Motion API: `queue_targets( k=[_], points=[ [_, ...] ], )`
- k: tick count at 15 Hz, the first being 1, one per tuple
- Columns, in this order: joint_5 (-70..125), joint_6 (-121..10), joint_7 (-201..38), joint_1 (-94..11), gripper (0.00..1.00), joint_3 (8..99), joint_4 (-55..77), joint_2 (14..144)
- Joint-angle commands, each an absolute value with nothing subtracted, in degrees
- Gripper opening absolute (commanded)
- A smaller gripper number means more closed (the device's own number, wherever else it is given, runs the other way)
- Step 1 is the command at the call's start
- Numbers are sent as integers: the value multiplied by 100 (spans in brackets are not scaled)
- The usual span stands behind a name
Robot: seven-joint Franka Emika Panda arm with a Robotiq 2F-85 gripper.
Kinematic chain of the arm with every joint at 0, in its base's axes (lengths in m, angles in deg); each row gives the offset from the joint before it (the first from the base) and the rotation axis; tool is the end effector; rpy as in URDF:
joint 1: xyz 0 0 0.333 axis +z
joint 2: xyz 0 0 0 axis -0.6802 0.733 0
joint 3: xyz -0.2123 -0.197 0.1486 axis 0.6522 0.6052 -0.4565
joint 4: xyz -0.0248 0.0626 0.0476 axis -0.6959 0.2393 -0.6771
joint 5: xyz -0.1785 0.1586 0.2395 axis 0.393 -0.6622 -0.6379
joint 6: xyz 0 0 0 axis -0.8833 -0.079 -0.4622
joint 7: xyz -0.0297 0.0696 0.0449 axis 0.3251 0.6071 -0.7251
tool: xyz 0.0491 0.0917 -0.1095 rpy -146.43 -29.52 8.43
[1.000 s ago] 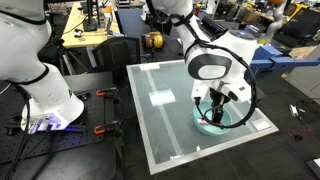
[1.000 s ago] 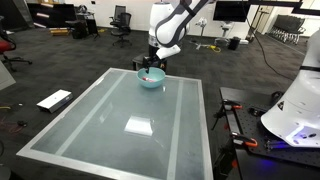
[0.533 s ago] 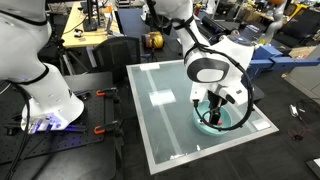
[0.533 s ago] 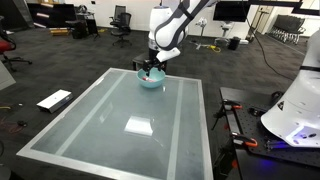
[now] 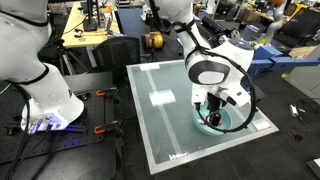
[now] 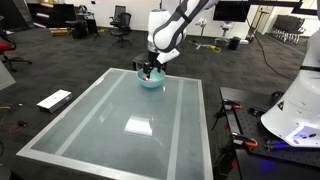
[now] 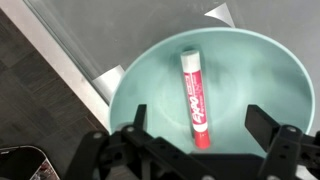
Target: Remove the marker from the bowl and put it on the table
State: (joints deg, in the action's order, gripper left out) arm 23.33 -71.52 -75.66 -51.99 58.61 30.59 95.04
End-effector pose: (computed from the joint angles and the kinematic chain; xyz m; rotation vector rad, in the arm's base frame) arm 0.5773 -0.1854 0.2095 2.9657 -0.7524 0.1727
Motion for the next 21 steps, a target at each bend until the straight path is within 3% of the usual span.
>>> queue_targets(
  k=[1,12,15,17,18,21],
  points=[
    [2396,-6864,-7791,-5165,100,5901,2854,9593],
    [2485,-6865,-7982,-5174,100,5913,2811,9782],
    [2495,-6859,-7968,-5166,95,5922,2794,9822],
    [2502,-6857,-7953,-5158,81,5932,2782,9846],
    [2499,-6862,-7949,-5157,64,5931,2776,9859],
    [2499,-6867,-7944,-5153,39,5934,2754,9887]
  ],
)
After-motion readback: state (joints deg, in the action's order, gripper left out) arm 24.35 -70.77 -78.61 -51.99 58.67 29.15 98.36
